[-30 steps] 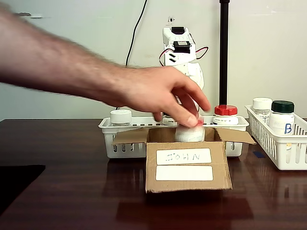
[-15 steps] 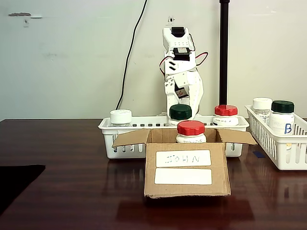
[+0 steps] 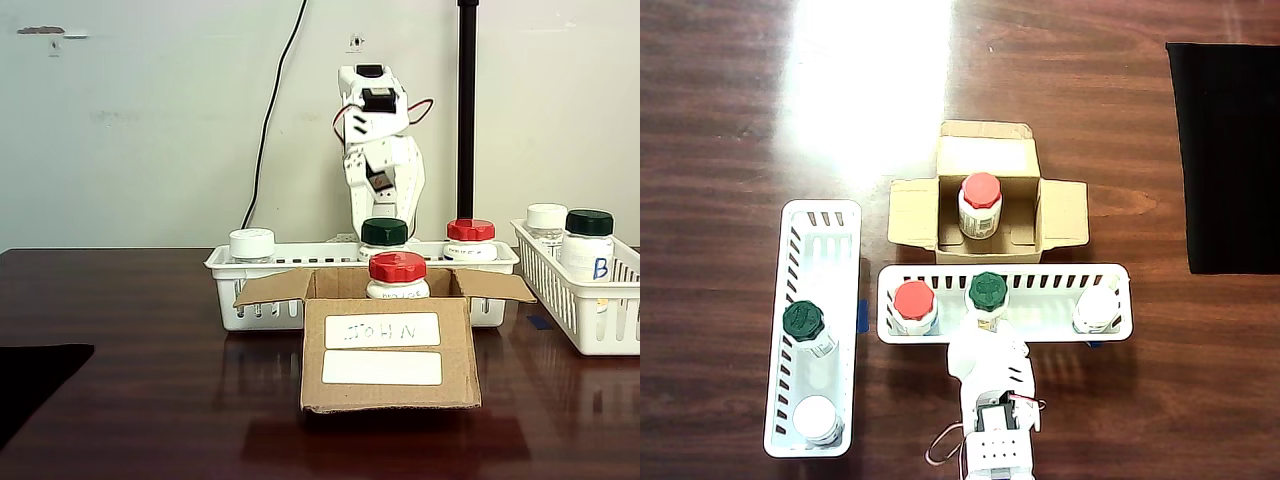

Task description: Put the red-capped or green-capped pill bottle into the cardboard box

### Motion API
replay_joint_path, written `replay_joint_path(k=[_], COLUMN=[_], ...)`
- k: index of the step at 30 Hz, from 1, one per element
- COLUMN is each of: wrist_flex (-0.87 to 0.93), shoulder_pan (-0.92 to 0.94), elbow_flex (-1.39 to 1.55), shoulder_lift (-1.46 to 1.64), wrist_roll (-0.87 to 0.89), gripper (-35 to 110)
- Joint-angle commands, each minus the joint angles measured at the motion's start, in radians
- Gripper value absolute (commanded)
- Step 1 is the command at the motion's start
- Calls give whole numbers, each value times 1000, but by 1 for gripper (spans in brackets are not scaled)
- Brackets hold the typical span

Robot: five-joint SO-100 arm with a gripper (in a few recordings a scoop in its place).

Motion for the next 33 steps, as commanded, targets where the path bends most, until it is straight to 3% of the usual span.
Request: replay_joint_path(k=[1,5,8,33], wrist_flex=[173,262,250,-152], shoulder_pan=[23,3,0,-29], elbow_flex=[-115,-187,-207,-399], shoulder_lift=[121,133,98,-485], wrist_roll=[20,-23,-25,-77], gripper=[61,79,85,85])
